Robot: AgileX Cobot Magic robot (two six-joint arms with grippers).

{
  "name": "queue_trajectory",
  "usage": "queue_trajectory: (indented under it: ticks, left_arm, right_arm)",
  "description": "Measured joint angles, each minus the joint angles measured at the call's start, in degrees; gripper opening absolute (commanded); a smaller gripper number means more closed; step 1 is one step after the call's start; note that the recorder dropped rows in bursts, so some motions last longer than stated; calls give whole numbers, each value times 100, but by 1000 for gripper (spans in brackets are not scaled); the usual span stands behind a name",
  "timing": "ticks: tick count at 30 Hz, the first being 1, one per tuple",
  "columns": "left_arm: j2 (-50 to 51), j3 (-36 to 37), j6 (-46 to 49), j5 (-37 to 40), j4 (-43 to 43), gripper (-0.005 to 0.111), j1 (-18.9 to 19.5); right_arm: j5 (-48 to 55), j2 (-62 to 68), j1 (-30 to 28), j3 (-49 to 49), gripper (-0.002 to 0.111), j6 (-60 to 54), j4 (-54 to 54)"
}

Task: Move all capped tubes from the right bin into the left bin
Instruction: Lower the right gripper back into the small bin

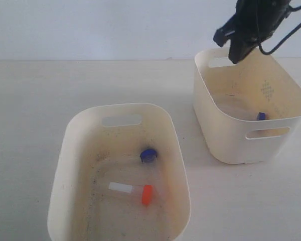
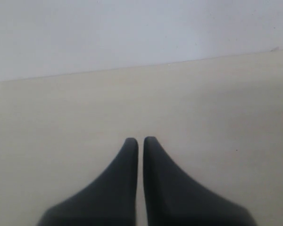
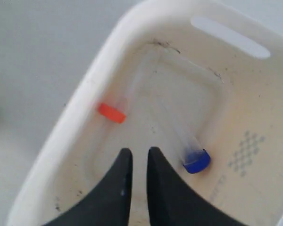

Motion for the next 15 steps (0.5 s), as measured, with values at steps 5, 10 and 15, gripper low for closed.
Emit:
queue_trajectory:
  ticks: [5, 10, 15]
  left_arm:
    - [0, 0, 0, 0, 0, 4, 0]
    - [0, 0, 0, 0, 0, 4, 0]
    - [0, 0, 0, 0, 0, 4, 0]
  right_arm:
    - [36, 832, -302, 10, 11, -1421, -96]
    - [36, 1156, -302, 10, 50, -2236, -108]
    - [36, 1322, -302, 10, 50, -2818, -108]
